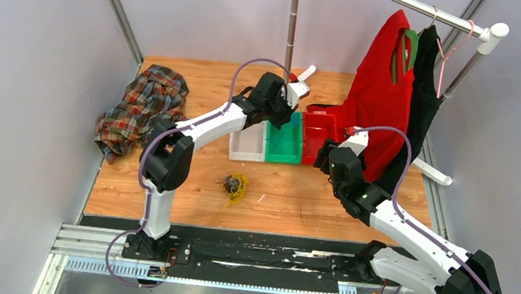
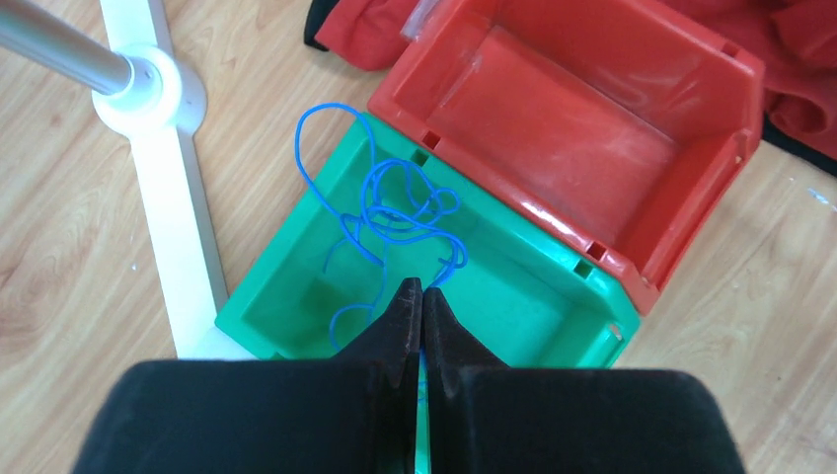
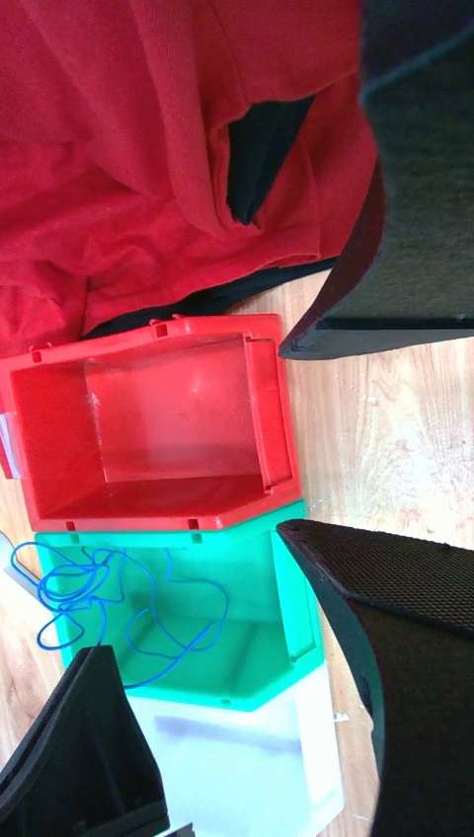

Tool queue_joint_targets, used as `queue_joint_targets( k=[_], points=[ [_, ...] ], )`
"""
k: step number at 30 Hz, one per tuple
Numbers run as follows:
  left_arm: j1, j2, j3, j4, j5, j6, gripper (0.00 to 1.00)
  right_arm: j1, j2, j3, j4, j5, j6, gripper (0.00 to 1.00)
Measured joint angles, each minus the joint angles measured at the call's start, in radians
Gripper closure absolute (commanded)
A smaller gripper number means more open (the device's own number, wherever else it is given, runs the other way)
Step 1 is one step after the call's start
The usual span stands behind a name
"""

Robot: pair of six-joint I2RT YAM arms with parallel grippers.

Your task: Untangle the cables

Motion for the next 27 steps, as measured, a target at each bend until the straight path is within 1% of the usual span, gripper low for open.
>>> queue_joint_targets(
  k=[1,2,3,4,5,7,8,10,13,17,21,23,27],
  points=[
    [0.000,0.000,-0.012,0.009,-0.008,-0.001,0.99,-0.001,0.003,0.000,-0.001,-0.006,0.001,0.40],
    [0.000,0.000,-0.029,0.023,-0.016,-0.003,0.96,-0.002,0.006,0.000,-0.002,-0.012,0.002,0.40],
    [0.000,0.000,-0.036,0.026,-0.020,-0.003,0.87,-0.003,0.007,0.000,-0.002,-0.015,0.003,0.40],
    [0.000,0.000,-0.051,0.037,-0.030,-0.004,0.72,-0.004,0.008,0.000,-0.003,-0.019,0.004,0.39],
    [0.000,0.000,-0.064,0.045,-0.035,-0.005,0.62,-0.006,0.009,0.000,-0.003,-0.023,0.005,0.39],
    [0.000,0.000,-0.082,0.048,-0.045,-0.002,0.46,-0.006,0.010,0.000,-0.003,-0.028,0.005,0.39],
    [0.000,0.000,-0.085,0.041,-0.052,-0.006,0.38,-0.006,0.012,0.000,-0.003,-0.031,0.006,0.38],
    [0.002,0.000,-0.079,0.019,-0.058,-0.007,0.27,-0.007,0.016,0.000,-0.004,-0.035,0.006,0.38],
    [0.010,-0.005,-0.045,-0.027,-0.047,-0.003,0.12,-0.008,0.021,0.000,-0.005,-0.039,0.006,0.38],
    [0.041,-0.069,-0.020,-0.137,-0.003,0.021,0.09,-0.008,0.038,0.006,-0.007,-0.056,0.005,0.38],
    [0.093,-0.222,-0.043,-0.314,0.087,0.130,0.10,-0.008,0.058,0.021,-0.007,-0.089,0.005,0.39],
    [0.123,-0.325,-0.098,-0.395,0.137,0.210,0.11,-0.008,0.066,0.029,-0.006,-0.110,0.005,0.40],
    [0.155,-0.502,-0.278,-0.538,0.205,0.373,0.15,-0.001,0.097,0.039,-0.002,-0.158,0.005,0.43]
  ],
)
